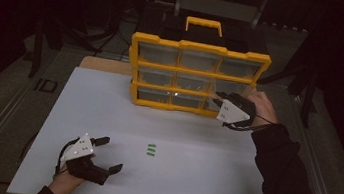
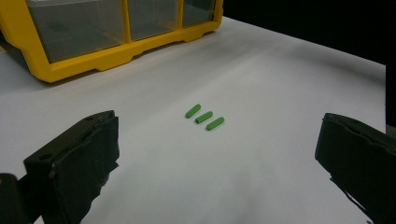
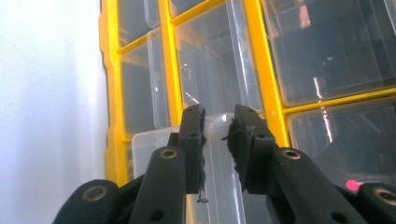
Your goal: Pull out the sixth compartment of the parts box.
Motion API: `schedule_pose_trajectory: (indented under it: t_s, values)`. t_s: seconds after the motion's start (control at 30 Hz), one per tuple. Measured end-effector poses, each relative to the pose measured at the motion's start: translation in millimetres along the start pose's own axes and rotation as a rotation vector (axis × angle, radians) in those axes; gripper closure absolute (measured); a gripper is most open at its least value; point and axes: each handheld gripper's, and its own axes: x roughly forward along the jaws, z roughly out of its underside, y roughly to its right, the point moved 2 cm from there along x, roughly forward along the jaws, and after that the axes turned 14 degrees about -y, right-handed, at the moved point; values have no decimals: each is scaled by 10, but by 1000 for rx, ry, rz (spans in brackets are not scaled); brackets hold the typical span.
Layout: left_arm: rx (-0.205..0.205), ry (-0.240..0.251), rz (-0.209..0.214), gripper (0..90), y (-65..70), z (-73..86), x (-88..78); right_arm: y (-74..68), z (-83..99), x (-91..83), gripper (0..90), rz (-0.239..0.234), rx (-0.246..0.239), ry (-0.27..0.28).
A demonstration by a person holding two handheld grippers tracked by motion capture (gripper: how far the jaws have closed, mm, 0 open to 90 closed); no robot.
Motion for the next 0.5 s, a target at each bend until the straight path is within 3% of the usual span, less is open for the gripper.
schedule_pose_trajectory:
  t_s: [0.5]
  values:
    - [3, -3, -2, 0, 0, 0, 0, -85, 21, -126, 738, -28, -10, 16]
